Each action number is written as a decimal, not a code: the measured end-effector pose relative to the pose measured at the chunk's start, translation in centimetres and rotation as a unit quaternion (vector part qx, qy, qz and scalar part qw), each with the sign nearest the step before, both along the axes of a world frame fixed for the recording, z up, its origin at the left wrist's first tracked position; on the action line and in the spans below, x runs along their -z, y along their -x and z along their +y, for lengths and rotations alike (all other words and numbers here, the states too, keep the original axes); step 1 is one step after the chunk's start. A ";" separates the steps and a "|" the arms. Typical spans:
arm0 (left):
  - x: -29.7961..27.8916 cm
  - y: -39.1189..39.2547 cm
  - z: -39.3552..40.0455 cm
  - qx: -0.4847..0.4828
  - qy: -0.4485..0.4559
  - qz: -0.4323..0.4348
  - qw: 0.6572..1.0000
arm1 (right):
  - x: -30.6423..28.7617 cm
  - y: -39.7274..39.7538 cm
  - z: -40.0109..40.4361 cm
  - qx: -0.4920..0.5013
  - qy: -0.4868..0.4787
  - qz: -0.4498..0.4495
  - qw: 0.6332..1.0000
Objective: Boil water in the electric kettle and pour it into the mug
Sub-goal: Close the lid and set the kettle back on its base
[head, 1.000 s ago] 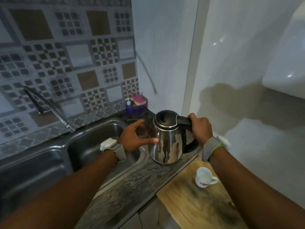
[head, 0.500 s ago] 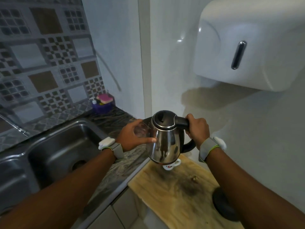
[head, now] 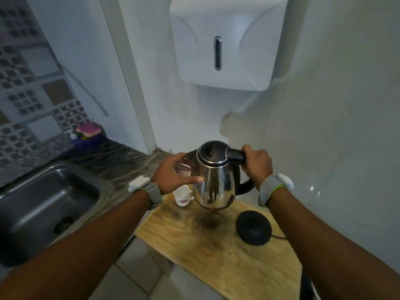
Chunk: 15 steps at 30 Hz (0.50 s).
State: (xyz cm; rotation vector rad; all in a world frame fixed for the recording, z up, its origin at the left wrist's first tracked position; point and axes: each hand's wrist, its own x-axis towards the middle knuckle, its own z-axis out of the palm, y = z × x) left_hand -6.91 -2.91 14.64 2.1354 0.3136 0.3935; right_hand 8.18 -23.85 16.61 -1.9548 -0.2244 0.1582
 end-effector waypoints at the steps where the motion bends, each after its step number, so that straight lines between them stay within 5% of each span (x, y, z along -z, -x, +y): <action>1: 0.1 -0.5 -0.9 0.005 -0.002 0.001 1.000 | 0.1 -0.1 -1.1 0.010 0.000 0.001 1.000; 15: 3.5 -6.7 -9.1 0.094 0.030 0.047 0.994 | 3.8 -2.1 -11.0 0.115 0.025 0.019 0.993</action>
